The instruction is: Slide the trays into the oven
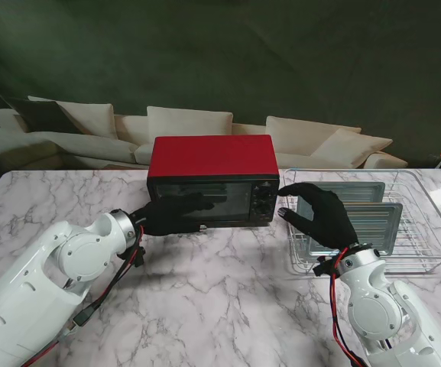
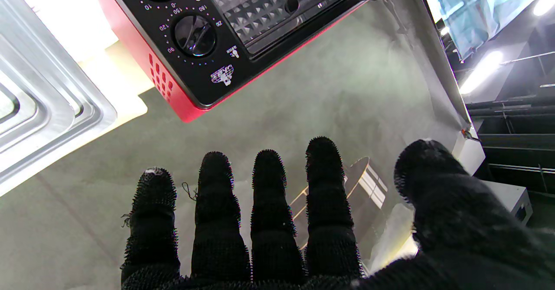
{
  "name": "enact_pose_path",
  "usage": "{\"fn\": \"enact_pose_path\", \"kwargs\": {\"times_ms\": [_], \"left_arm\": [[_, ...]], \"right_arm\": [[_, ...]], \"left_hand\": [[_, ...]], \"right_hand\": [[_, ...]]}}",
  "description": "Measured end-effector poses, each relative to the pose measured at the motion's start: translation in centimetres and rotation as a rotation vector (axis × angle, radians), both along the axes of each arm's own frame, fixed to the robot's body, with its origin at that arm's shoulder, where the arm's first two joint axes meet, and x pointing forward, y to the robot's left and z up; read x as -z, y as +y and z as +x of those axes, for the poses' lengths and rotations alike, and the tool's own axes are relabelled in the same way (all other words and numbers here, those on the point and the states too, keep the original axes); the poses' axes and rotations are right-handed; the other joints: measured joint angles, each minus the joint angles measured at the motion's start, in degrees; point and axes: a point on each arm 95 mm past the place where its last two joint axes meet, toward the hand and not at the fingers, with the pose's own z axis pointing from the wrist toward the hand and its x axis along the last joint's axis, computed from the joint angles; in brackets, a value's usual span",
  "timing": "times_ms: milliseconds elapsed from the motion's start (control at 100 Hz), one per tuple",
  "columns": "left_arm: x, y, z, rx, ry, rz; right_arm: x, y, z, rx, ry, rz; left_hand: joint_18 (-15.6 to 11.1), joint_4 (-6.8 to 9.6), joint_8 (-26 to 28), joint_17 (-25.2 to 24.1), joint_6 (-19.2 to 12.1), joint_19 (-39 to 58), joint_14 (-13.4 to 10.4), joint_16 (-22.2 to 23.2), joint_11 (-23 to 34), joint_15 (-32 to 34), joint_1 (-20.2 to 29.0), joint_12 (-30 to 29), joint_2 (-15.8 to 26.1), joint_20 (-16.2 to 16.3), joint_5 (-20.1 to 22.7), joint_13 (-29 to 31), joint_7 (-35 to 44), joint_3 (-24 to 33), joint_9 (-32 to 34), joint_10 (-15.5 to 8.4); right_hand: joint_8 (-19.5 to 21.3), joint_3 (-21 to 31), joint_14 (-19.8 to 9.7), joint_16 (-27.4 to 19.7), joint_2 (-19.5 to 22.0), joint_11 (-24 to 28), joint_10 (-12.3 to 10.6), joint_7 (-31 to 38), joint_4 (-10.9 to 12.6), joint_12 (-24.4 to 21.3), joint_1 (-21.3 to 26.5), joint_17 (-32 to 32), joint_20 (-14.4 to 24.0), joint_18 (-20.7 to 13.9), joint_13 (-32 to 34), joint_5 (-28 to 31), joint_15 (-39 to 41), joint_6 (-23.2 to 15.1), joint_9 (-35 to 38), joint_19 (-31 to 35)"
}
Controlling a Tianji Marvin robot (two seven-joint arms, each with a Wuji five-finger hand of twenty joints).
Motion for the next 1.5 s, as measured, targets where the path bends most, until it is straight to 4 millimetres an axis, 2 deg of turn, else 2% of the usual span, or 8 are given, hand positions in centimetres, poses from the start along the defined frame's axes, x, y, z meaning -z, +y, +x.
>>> {"fn": "enact_pose_path", "kwargs": {"times_ms": [530, 790, 970, 1130, 1170, 1330, 1410, 1500], "left_arm": [[-0.1, -0.8, 1.3, 0.006, 0.015, 0.029], [0.5, -0.6, 1.1, -0.004, 0.015, 0.007], [0.4, -0.2, 0.7, 0.001, -0.004, 0.008], [-0.4, -0.2, 0.6, 0.016, -0.029, -0.002], [-0.6, -0.2, 0.6, 0.02, -0.036, -0.005], [-1.2, -0.3, 0.9, 0.032, -0.052, -0.004], [-1.4, -0.3, 1.2, 0.032, -0.051, -0.001], [-1.3, -0.3, 1.6, 0.026, -0.048, 0.001]], "right_arm": [[0.0, 0.0, 0.0, 0.0, 0.0, 0.001], [0.0, 0.0, 0.0, 0.0, 0.0, 0.001], [0.0, 0.0, 0.0, -0.002, 0.002, 0.0], [0.1, 0.1, 0.0, -0.003, 0.003, 0.0], [0.1, 0.1, 0.0, -0.003, 0.003, 0.0], [0.1, 0.1, 0.0, -0.004, 0.003, 0.0], [0.1, 0.1, 0.0, -0.004, 0.003, 0.0], [0.1, 0.2, 0.0, -0.004, 0.004, 0.0]], "left_hand": [[-1.8, 0.0, 0.0, 2.49, 0.0, 3.14, -5.65, 1.78, -0.07, 4.22, 0.0, -1.13, 0.0, 4.36, 0.0, 2.11, 0.24, 0.0, -0.07, 0.0], [-1.61, 0.0, 0.09, 2.49, 0.0, 3.03, -5.65, 2.06, -0.01, 4.22, 0.0, -0.78, 0.0, 4.45, 0.0, 2.13, 0.8, 0.0, 0.0, -0.41], [-0.77, 0.0, 0.64, 1.57, 0.0, 2.37, -2.02, 2.95, 2.37, 4.15, 0.0, 3.96, 0.0, 4.49, 0.01, 2.03, 1.0, 0.0, 2.21, -0.63], [-0.55, 0.0, 0.67, 1.38, 0.0, 1.24, -0.6, 3.68, 2.95, 2.76, 0.0, 5.94, 0.0, 4.56, 0.01, 1.95, 1.07, 0.0, 2.71, -0.73], [0.78, 0.0, 0.67, 1.02, 0.0, 0.72, -0.52, 3.68, 2.95, 2.69, 0.0, 6.02, 0.0, 4.56, 0.01, 1.89, 1.07, 0.0, 2.71, -0.73], [0.78, 0.0, 0.68, 0.56, 0.0, -1.28, -0.74, 2.79, 2.74, 0.36, 0.0, 5.99, 0.0, 4.56, 0.01, 1.24, 1.08, 0.0, 2.71, -1.46], [0.78, 0.0, 0.69, 0.49, 0.0, -1.35, -1.63, 2.25, 2.12, -0.12, 0.0, 5.26, 0.0, 4.56, 0.01, 0.56, 1.08, 0.0, 2.71, -1.57], [0.77, 0.0, 0.69, 0.28, -0.01, -2.19, -2.92, 0.97, 1.45, -0.85, 0.0, 3.8, 0.0, 4.48, 0.01, -0.1, 1.08, 0.0, 2.71, -2.81]], "right_hand": [[0.0, 0.0, 0.0, 0.0, 0.0, 0.0, 0.0, 0.0, 0.0, 0.0, 0.0, 0.0, -0.01, 0.0, 0.0, 0.0, 0.0, 0.0, 0.0, 0.0], [0.0, 0.0, 0.0, 0.0, 0.0, 0.0, 0.0, 0.0, 0.0, 0.0, 0.0, 0.0, -0.01, 0.0, 0.0, 0.0, 0.0, 0.0, 0.0, 0.0], [0.0, 0.0, 0.0, 0.0, 0.0, 0.0, 0.0, 0.0, 0.0, 0.0, 0.0, 0.0, -0.01, 0.0, 0.0, 0.0, 0.0, 0.0, 0.0, 0.0], [0.0, 0.0, 0.0, 0.0, 0.0, 0.0, 0.0, 0.0, 0.0, 0.0, 0.0, 0.0, -0.01, 0.0, 0.0, 0.0, 0.0, 0.0, 0.0, 0.0], [0.0, 0.0, 0.0, 0.0, 0.0, 0.0, 0.0, 0.0, 0.0, 0.0, 0.0, 0.0, -0.01, 0.0, 0.0, 0.0, 0.0, 0.0, 0.0, 0.0], [0.0, 0.0, 0.0, 0.0, 0.0, 0.0, 0.0, 0.0, 0.0, 0.0, 0.0, 0.0, -0.01, 0.0, 0.0, 0.0, 0.0, 0.0, 0.0, 0.0], [0.0, 0.0, 0.0, 0.0, 0.0, 0.0, 0.0, 0.0, 0.0, 0.0, 0.0, 0.0, -0.01, 0.0, 0.0, 0.0, 0.0, 0.0, 0.0, 0.0], [0.0, 0.0, 0.0, 0.0, 0.0, 0.0, 0.0, 0.0, 0.0, 0.0, 0.0, 0.0, -0.01, 0.0, 0.0, 0.0, 0.0, 0.0, 0.0, 0.0]]}}
